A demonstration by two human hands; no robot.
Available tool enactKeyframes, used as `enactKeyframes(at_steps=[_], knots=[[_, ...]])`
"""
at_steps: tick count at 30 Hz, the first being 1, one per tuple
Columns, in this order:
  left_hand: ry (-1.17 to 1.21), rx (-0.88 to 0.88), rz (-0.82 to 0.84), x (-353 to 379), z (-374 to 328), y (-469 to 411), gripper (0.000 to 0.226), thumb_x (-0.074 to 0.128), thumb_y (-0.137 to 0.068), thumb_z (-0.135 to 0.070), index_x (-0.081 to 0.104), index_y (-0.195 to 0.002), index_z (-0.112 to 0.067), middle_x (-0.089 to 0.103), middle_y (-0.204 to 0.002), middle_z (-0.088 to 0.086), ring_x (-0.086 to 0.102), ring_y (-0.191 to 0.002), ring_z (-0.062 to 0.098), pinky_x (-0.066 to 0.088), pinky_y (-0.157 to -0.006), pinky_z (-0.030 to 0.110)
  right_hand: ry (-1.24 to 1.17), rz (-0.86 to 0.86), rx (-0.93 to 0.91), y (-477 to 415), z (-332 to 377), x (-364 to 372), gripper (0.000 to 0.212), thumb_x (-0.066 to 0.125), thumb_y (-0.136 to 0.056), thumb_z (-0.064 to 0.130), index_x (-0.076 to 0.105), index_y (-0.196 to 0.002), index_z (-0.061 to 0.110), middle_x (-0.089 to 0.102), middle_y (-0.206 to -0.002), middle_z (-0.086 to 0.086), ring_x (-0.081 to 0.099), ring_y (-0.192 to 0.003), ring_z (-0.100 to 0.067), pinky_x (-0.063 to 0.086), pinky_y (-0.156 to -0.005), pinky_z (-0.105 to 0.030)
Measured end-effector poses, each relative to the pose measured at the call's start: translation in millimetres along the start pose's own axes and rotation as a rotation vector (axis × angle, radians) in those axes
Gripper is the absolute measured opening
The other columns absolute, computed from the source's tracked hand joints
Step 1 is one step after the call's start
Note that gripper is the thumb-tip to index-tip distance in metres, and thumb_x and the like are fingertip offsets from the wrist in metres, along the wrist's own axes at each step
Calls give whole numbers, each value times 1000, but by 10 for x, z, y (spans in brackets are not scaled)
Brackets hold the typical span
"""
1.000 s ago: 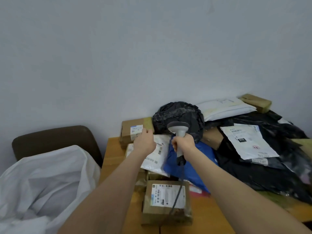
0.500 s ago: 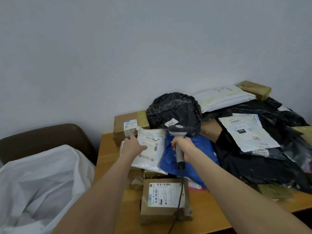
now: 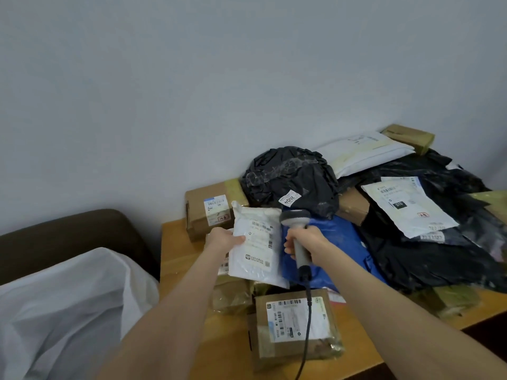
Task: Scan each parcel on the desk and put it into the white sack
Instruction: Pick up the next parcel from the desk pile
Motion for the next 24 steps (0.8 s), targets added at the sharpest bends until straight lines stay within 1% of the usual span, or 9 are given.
enactKeyframes(at_steps=[2,6,7,9,11,14,19,21,24], knots=[[34,5,-1,-104,4,3,43,79,-77,-19,64,-114,-1,68,-109,11,66,-99,28,53,-90,45,-84,28,-13,87,83,40,1,52,-84,-1,52,-83,0,56,-64,-15,52,-52,-23,47,-50,-27],[126,32,55,-258,-6,29,37,76,-80,-15,65,-111,3,69,-109,15,67,-96,30,54,-89,46,-222,97,-30,175,253,159,13,52,-82,0,47,-94,3,52,-58,-13,47,-47,-22,43,-48,-29],[156,44,55,-270,-19,47,35,73,-83,-14,64,-112,3,68,-110,16,67,-96,30,53,-90,45,-237,123,-48,204,286,195,11,52,-84,1,47,-93,4,52,-56,-13,46,-45,-21,43,-48,-29],[248,108,4,-896,85,295,33,69,-87,-13,62,-115,3,67,-112,17,66,-95,30,53,-87,42,-264,156,-153,622,460,686,5,53,-84,2,49,-87,3,52,-55,-12,43,-44,-19,42,-47,-27],[345,112,11,-968,100,271,33,67,-88,-11,61,-117,3,67,-112,17,66,-91,29,54,-82,40,-304,113,-196,677,480,735,3,55,-83,0,53,-80,1,53,-55,-11,42,-45,-18,42,-46,-27],[396,93,-11,-987,207,281,35,67,-87,-10,59,-119,2,68,-109,15,66,-88,27,55,-77,39,-320,56,-185,661,319,787,5,60,-84,5,57,-80,4,54,-56,-8,44,-46,-17,41,-50,-28],[450,120,-194,-1274,393,457,38,71,-84,-12,62,-119,1,68,-110,15,67,-93,29,54,-87,43,-260,48,-206,867,196,989,9,65,-87,11,61,-91,3,61,-60,-7,46,-42,-12,40,-47,-25],[450,130,-249,-1342,481,533,33,70,-85,-13,63,-115,0,69,-108,13,67,-89,26,55,-83,40,-212,58,-229,959,153,1077,13,65,-88,11,62,-98,3,61,-60,-6,47,-43,-12,42,-46,-24],[460,148,-286,-1419,578,601,28,71,-85,-15,67,-110,-2,70,-102,11,67,-87,24,56,-83,39,-146,74,-268,1082,116,1202,10,65,-87,9,63,-95,4,60,-57,-6,48,-45,-14,42,-48,-24]])
Point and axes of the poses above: each hand's wrist, its own y-axis away from the middle knuckle, its own x-axis out of the palm, z = x × y, the point moved 10 cm from there along -y, towards the middle knuckle
